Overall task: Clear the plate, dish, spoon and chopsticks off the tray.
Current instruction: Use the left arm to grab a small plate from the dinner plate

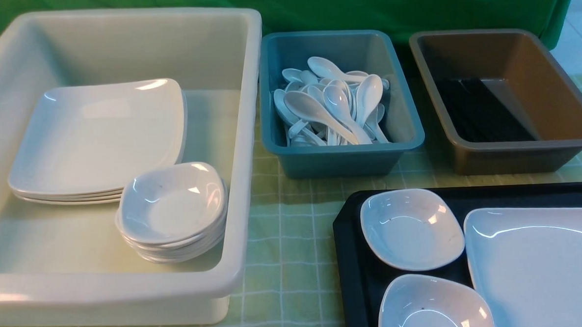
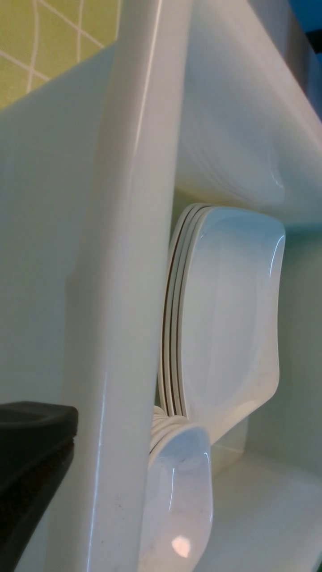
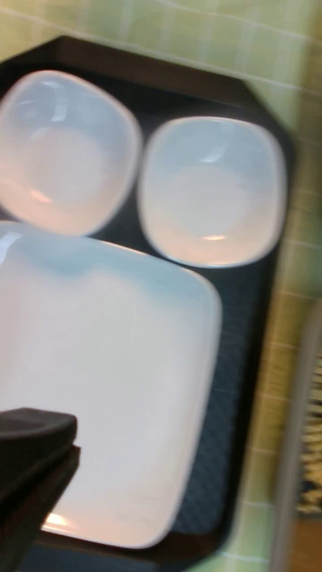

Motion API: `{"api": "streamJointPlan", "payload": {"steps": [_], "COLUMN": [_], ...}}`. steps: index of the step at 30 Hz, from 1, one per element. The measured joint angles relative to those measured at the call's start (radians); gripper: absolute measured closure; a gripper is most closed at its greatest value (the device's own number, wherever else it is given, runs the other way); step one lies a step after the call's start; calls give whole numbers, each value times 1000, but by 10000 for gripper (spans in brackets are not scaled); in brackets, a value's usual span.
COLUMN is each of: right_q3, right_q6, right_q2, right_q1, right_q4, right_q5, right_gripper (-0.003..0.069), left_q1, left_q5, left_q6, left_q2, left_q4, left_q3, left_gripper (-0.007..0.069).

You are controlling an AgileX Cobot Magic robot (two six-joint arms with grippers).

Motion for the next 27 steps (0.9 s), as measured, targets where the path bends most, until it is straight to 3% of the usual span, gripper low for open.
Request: {"api": "streamJointPlan", "payload": {"steps": [5,11,21,24,27], "right_q3": [243,509,585,588,588], "right_q6": [-14,6,-20,-21,-21], "right_q2": [-250,-565,-649,-649,-649], "right_q1": [0,33,170,197,201], "right_q4": [0,-1,-7,-7,-8], "right_q5": [-58,-255,-337,-346,-348], "right_gripper": [648,644,638,636,630], "left_q1": [0,0,0,0,0], "left_q5": [0,0,-11,-72,-125], "left_q6": [0,0,0,-30,-145], "left_q2": [0,0,0,0,0], "left_q4": [0,0,-7,-126,-350], "left_q3": [0,0,0,0,0], "left_gripper": [626,626,626,626,626]}}
